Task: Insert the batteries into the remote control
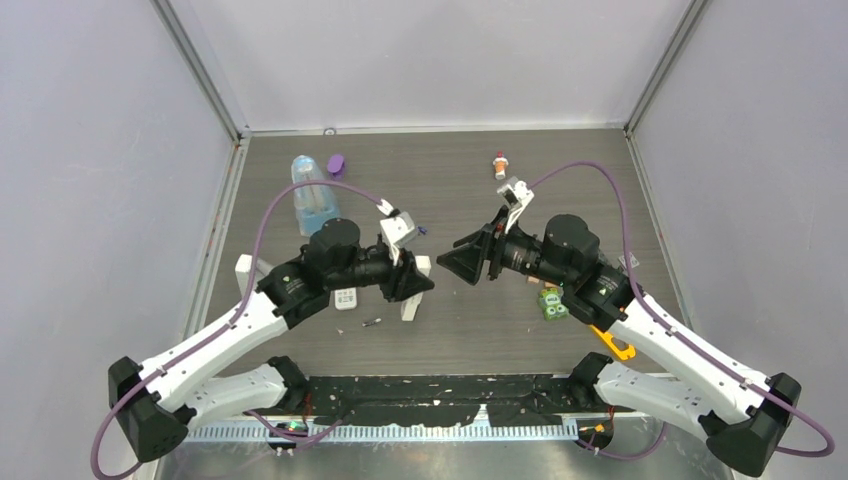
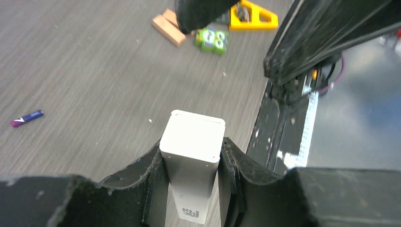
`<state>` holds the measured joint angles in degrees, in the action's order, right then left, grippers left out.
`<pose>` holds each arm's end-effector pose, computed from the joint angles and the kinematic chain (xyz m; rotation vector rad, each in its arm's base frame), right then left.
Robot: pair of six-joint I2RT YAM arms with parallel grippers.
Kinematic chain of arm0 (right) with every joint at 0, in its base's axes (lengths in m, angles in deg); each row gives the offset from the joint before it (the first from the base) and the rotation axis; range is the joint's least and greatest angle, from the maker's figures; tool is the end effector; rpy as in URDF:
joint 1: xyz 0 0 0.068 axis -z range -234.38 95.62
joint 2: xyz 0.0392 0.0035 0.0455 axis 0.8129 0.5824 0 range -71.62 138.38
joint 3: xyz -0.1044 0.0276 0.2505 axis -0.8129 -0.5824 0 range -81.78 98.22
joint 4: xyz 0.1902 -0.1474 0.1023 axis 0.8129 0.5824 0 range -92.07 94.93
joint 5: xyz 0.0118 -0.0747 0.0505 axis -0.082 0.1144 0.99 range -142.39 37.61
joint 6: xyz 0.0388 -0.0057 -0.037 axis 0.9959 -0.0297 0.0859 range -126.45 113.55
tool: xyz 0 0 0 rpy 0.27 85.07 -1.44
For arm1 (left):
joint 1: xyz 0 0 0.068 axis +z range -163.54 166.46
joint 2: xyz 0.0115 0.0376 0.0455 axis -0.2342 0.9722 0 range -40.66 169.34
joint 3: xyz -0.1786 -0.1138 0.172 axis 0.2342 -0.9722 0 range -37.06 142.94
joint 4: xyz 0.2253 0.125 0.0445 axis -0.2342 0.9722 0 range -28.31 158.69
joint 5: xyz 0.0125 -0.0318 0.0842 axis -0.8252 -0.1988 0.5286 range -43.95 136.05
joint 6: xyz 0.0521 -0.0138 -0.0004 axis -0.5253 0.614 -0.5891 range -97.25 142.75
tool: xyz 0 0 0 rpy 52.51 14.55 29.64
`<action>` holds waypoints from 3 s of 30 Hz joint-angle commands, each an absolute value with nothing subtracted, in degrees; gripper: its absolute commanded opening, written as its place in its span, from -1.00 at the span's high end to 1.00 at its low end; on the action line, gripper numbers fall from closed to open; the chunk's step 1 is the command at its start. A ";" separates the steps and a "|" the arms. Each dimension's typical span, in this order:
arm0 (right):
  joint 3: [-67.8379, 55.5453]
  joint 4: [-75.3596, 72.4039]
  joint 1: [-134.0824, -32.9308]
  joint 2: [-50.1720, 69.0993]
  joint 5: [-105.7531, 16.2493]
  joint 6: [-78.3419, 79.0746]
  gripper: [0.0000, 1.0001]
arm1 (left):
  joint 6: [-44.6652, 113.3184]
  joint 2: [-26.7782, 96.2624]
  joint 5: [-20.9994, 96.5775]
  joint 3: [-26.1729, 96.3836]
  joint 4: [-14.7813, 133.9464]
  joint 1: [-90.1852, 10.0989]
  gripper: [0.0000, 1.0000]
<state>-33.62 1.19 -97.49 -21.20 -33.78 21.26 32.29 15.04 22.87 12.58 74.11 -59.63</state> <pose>0.1429 0.1493 0.3569 -0.5036 1.7375 1.1804 0.1441 -0.1699 0.3316 0.8999 1.7914 -1.0262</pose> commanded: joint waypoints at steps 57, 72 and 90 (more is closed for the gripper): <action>-24.34 5.63 -108.16 -24.45 -33.75 6.57 0.90 | 27.57 8.30 2.60 10.59 73.92 -61.53 -0.16; -28.80 -0.76 -108.15 -30.63 -31.30 8.36 0.88 | 36.71 9.36 -3.72 9.05 66.00 -61.18 0.97; -31.19 4.26 -108.04 -25.99 -52.01 27.21 -0.98 | 7.22 10.33 40.39 15.68 87.30 -64.07 1.00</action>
